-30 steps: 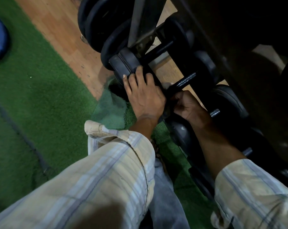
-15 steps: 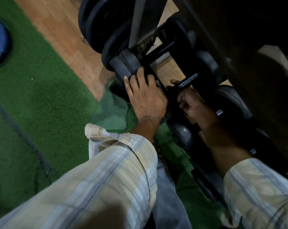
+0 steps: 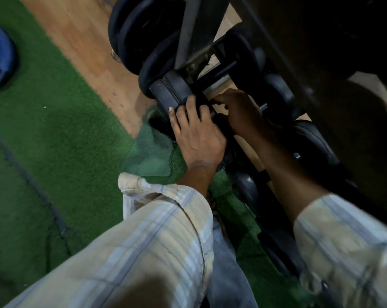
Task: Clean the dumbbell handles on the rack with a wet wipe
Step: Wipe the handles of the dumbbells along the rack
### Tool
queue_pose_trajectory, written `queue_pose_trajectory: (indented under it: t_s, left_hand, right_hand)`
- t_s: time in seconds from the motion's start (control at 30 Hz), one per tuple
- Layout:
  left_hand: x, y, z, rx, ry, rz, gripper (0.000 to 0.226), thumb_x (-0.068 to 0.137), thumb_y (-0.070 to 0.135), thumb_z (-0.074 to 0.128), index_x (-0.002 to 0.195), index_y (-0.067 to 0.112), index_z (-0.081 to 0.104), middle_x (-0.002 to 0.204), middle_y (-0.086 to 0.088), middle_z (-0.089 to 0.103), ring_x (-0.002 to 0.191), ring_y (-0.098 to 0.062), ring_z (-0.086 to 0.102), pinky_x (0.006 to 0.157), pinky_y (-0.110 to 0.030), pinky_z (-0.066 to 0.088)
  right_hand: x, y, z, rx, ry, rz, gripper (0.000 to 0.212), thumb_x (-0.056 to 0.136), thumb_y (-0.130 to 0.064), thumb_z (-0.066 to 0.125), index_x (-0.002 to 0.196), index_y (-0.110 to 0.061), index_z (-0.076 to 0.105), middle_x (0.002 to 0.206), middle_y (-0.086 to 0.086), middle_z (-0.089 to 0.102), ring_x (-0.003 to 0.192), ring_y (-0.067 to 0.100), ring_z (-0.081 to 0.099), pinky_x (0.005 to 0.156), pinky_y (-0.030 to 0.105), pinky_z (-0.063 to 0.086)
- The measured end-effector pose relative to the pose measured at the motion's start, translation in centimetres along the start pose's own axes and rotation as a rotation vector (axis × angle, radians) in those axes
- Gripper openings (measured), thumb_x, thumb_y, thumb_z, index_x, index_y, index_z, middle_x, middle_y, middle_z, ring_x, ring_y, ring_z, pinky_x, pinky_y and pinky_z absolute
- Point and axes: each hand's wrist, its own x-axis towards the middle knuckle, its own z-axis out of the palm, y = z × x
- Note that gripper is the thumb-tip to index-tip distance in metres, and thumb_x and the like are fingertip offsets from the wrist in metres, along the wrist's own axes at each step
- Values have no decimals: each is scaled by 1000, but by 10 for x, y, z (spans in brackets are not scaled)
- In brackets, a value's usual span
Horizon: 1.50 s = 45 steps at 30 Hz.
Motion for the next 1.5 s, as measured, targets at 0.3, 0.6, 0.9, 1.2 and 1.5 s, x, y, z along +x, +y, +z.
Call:
queue_pose_trajectory:
  t_s: [0.3,0.6,0.9,1.2,1.5]
  left_hand:
    - [0,-1,0,15,-12,5,34,81,25,54,110,9,62,145,-14,52,126,-39,48,123,-56,21]
    - [0,0,-1,24,-3,8,33,80,23,55,108,9,62,143,-14,53,124,-38,49,124,-55,20]
    - [0,1,-2,34,-9,12,35,80,25,52,110,9,62,144,-14,52,125,-38,49,124,-54,19]
    - [0,1,-2,41,-21,17,34,79,24,55,110,10,61,144,-14,51,125,-39,48,124,-55,19]
    - [2,-2,-1,-10,-23,16,33,78,23,56,107,8,63,143,-16,53,123,-39,49,123,-57,21]
  right_hand:
    - [-28,-2,3,226,246,75,12,91,-25,71,89,-13,70,93,1,70,85,7,65,75,25,51]
    - [-73,10,4,792,774,1087,16,88,-33,65,93,-22,75,92,4,77,90,24,73,80,41,62]
    - [-43,36,2,1190,658,1227,10,88,-4,70,95,-6,75,94,16,76,73,23,75,49,24,53]
    - [-68,0,4,1275,75,1161,27,83,13,48,71,-7,62,65,7,62,54,17,56,57,27,48]
    - [-50,16,-6,989,60,1205,25,100,-21,55,83,-4,61,77,1,60,82,21,67,65,26,49]
